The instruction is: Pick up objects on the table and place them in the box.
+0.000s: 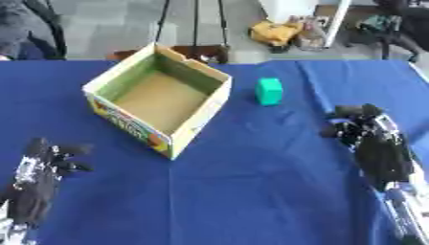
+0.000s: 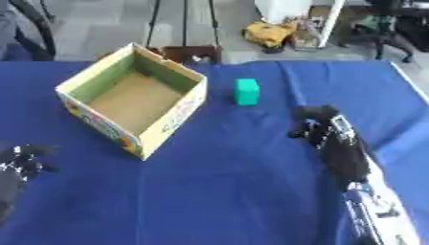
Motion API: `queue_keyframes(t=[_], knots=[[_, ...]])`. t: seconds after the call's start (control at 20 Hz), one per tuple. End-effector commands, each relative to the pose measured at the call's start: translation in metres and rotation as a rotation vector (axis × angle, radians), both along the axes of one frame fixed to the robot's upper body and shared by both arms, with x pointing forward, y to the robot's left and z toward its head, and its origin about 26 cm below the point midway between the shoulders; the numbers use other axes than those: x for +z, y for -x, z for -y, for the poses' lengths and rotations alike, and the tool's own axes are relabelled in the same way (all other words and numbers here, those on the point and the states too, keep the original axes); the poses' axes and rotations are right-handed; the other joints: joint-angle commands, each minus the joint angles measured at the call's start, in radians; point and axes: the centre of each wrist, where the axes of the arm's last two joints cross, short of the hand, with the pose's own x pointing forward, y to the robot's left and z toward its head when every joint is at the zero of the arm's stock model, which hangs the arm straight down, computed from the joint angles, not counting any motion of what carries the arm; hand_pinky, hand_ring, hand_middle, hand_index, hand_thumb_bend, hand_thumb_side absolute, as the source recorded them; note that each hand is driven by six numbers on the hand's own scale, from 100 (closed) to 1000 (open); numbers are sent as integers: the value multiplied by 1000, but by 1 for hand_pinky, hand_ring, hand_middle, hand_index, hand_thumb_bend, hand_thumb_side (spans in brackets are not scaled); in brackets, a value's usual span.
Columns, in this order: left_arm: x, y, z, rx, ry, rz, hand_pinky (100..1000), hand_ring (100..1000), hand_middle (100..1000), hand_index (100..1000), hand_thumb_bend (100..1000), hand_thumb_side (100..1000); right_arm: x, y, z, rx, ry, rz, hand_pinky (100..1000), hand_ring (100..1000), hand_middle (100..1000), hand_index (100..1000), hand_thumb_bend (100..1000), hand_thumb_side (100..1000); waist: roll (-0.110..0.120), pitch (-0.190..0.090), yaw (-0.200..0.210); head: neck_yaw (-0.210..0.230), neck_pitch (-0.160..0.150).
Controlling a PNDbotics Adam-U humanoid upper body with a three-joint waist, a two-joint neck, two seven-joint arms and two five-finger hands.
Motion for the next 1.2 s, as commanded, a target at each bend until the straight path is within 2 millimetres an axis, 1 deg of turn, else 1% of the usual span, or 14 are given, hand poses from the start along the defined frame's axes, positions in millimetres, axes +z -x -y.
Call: queue_keyframes(t=[0.05, 0.45, 0.5, 0.55, 0.6, 0.65, 0.8, 0.95, 1.05, 1.1, 1.15, 1.2], knots=[[10, -2, 1, -3, -1, 32, 613, 809, 583, 623, 439, 1000, 9, 1, 3, 0, 19, 29, 680, 580, 665, 761, 100, 836, 2, -16, -1, -3, -9], [10, -2, 0, -2, -3, 32, 613, 809, 583, 622, 438, 1000, 12, 1, 6, -2, 40, 37, 680, 581, 666, 763, 100, 825, 0, -16, 2, -3, -9], [10, -2, 0, -3, -4, 32, 613, 809, 583, 622, 438, 1000, 14, 1, 8, -1, 57, 45, 683, 584, 670, 768, 100, 887, -1, -16, 3, -3, -9], [10, -2, 0, -3, -4, 32, 613, 809, 583, 622, 438, 1000, 18, 1, 11, -1, 79, 56, 684, 585, 672, 770, 100, 794, -2, -17, 4, -3, -8], [10, -1, 0, -2, -6, 30, 613, 809, 583, 622, 438, 1000, 22, 2, 16, -3, 106, 72, 684, 585, 673, 770, 100, 831, -3, -18, 5, -2, -8], [9, -1, 0, -2, -7, 29, 613, 809, 583, 622, 439, 1000, 27, 2, 20, -7, 132, 87, 685, 586, 674, 772, 100, 762, -4, -19, 6, -2, -9], [8, -1, -1, -2, -12, 25, 613, 809, 583, 622, 438, 1000, 44, 0, 34, -20, 222, 142, 690, 597, 693, 790, 100, 717, -9, -22, 8, 4, -8], [8, -1, -4, 3, -20, 24, 612, 808, 583, 622, 437, 1000, 60, -2, 46, -9, 354, 187, 703, 627, 742, 836, 100, 689, -17, -27, 10, 13, -7], [7, 0, -6, 8, -25, 19, 612, 808, 583, 622, 436, 1000, 73, -6, 55, 0, 446, 219, 721, 673, 799, 905, 100, 673, -22, -31, 10, 20, -7], [6, 1, -6, 9, -27, 17, 612, 808, 583, 622, 439, 1000, 79, -8, 59, 5, 494, 233, 731, 703, 836, 936, 100, 701, -24, -33, 10, 24, -8], [5, 1, -7, 10, -29, 14, 612, 808, 583, 622, 437, 1000, 86, -11, 62, 11, 542, 246, 732, 707, 842, 940, 100, 639, -26, -35, 10, 27, -8], [5, 1, -7, 10, -31, 12, 612, 808, 583, 621, 437, 1000, 92, -14, 66, 16, 589, 256, 736, 729, 862, 951, 100, 626, -28, -38, 10, 29, -8]])
